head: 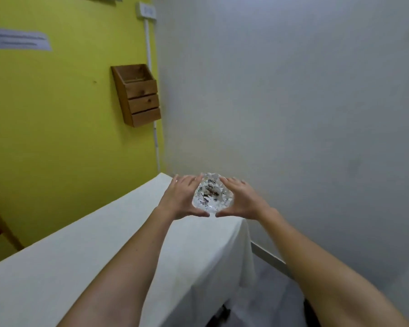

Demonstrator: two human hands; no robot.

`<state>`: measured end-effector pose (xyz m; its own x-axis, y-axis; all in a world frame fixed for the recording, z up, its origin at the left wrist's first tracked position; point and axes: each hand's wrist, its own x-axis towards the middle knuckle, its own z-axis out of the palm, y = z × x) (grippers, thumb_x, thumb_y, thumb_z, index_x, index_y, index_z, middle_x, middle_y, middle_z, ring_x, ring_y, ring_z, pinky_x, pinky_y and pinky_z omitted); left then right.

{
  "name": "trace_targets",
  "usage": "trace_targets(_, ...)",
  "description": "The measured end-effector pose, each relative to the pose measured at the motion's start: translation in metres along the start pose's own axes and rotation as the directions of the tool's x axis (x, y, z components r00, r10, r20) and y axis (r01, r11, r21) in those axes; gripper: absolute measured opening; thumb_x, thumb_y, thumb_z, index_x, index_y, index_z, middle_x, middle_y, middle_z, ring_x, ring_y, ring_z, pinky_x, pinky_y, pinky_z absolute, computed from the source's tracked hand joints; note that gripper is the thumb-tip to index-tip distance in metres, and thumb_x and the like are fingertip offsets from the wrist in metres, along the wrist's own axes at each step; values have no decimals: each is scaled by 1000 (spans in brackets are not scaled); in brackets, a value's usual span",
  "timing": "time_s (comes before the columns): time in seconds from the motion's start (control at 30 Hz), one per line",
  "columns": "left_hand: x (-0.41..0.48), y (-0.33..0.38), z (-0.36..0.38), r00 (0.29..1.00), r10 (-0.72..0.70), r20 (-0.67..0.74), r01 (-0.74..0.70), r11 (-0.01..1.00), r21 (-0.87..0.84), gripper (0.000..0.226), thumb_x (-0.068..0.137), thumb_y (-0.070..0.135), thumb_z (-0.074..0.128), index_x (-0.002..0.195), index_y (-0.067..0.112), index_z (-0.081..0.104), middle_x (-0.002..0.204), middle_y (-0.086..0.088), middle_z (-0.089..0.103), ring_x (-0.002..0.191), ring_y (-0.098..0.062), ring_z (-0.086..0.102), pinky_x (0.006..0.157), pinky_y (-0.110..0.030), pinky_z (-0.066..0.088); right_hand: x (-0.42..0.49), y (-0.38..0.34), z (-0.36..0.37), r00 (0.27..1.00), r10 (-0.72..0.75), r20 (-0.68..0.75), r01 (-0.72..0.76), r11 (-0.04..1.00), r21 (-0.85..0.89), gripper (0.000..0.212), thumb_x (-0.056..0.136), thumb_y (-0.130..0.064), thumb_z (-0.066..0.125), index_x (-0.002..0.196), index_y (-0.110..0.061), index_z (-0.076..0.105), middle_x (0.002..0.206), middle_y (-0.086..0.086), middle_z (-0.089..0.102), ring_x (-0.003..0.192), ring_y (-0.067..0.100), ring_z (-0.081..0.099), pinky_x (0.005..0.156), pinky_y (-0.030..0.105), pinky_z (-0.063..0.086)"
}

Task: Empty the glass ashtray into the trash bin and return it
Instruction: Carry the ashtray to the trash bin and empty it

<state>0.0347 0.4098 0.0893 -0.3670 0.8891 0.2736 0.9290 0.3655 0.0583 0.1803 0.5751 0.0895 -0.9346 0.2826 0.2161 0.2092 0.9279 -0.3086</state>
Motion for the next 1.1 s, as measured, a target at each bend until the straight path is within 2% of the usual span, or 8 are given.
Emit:
trace_targets(0.23,81,119,44,974,222,53,-220,975,-42,119,61,74,68,153,16,19,148,-8,42,138,-26,37,120,-50,17,-88,109,-38,978,198,-68,-199,980,-2,113,63,-58,80,150,-11,26,154,8,38,142,24,37,116,35,28)
trace_targets(0.43,136,211,69,915,399,67,-395,917,-63,120,60,77,65,153,16,18,149,-9,42,136,-28,38,119,-50,19,-151,177,-69,917,374,-138,-368,927,65,114,61,-48,86,150,-9,27,155,7,36,144,20,33,115,24,21)
trace_targets(0.7,186,286,111,825,552,122,-541,833,-116,119,61,75,67,152,18,17,148,-7,42,137,-27,36,120,-52,15,-198,243,-67,809,572,-135,-550,817,172,116,59,-39,90,150,-5,26,156,10,33,145,21,30,120,37,25)
trace_targets(0.8,212,302,129,794,593,133,-576,804,-147,119,61,76,66,153,17,17,149,-7,41,138,-27,35,121,-52,15,-199,270,-64,763,630,-145,-594,772,226,116,58,-38,90,150,-7,27,156,7,34,145,20,31,120,33,24)
trace_targets(0.87,232,310,141,768,627,135,-606,778,-166,119,62,75,66,153,17,17,150,-7,40,139,-28,34,120,-51,15,-200,286,-62,711,692,-125,-629,706,326,111,62,-31,89,151,-9,26,156,4,32,144,18,31,119,28,22)
trace_targets(0.93,250,316,156,727,669,156,-645,743,-180,119,63,76,65,153,17,15,151,-7,38,139,-28,33,120,-52,15,-201,296,-55,631,772,-82,-615,562,553,102,68,-25,82,152,-13,25,153,2,35,138,19,39,118,35,30)
trace_targets(1.03,277,329,183,672,718,182,-683,696,-223,120,63,77,63,154,17,13,151,-7,37,140,-27,32,120,-52,15,-199,320,-35,420,906,-47,-459,257,850,81,80,-28,69,148,-25,26,143,7,48,124,24,53,105,43,46)
trace_targets(1.1,289,340,203,622,760,190,-710,649,-273,119,63,77,64,153,16,15,151,-7,38,139,-27,34,120,-51,15,-196,334,-21,278,960,15,-368,92,925,57,90,-36,61,141,-24,38,135,11,57,116,26,61,100,46,50)
